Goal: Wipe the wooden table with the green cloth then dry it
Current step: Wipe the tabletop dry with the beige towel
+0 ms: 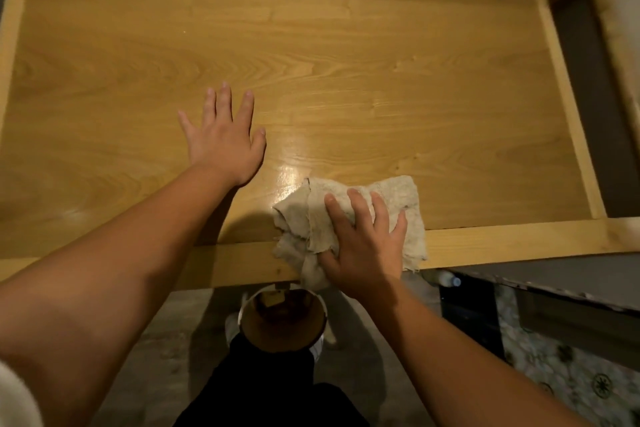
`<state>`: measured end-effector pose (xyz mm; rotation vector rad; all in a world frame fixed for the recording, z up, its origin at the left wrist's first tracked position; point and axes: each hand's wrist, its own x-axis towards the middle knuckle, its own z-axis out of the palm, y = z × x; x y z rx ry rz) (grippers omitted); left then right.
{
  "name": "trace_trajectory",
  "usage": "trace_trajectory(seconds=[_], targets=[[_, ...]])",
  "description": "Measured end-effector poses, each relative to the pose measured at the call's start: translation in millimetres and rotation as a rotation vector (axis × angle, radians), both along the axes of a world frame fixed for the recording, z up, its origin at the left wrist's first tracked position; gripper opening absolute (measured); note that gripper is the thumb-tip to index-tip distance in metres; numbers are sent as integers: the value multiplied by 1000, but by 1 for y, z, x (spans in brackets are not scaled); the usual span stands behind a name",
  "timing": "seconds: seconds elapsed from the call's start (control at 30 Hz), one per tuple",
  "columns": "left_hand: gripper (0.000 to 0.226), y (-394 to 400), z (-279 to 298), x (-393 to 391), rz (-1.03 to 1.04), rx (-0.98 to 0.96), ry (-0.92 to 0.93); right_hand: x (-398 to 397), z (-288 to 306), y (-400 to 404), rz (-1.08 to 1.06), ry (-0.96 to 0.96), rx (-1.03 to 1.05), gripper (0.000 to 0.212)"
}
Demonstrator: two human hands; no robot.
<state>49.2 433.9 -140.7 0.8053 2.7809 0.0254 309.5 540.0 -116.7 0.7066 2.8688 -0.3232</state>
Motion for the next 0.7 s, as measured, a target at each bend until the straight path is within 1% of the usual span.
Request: trace_trajectory(seconds=[0.07, 0.1, 0.2, 0.27, 0.43, 0.7], targets=[[76, 8, 1, 0, 35, -3, 2, 0, 2, 0, 6, -4, 5, 76], [79, 18, 3, 1, 19, -4, 6, 0, 2, 0, 4, -7, 13, 76], [81, 64, 3, 16, -156, 29, -32, 0, 0, -1, -11, -8, 21, 77], [82, 87, 0, 27, -195, 45, -59, 1, -5, 1, -7, 27, 21, 77], [82, 89, -8, 28, -173, 40, -30, 3, -14, 2, 1, 84, 32, 80], [81, 90, -5, 30, -142, 34, -13, 7, -10, 14, 20, 39, -40, 81]])
